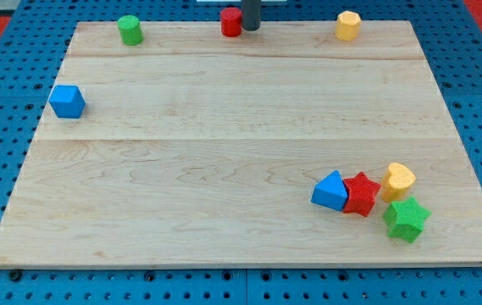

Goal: Push the green circle closer group of the blocks

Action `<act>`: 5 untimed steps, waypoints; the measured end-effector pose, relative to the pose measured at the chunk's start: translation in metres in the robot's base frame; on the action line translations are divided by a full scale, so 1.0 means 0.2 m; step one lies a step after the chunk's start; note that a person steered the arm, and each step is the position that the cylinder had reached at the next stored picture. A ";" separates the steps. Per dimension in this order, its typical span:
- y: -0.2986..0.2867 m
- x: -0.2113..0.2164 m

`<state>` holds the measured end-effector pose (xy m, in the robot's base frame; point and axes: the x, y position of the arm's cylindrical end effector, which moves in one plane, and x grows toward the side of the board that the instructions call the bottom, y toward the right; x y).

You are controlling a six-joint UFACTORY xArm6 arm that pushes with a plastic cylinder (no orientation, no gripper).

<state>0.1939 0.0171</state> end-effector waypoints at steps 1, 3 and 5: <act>-0.11 -0.01; -0.61 0.16; -1.33 0.34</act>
<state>0.2622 -0.2492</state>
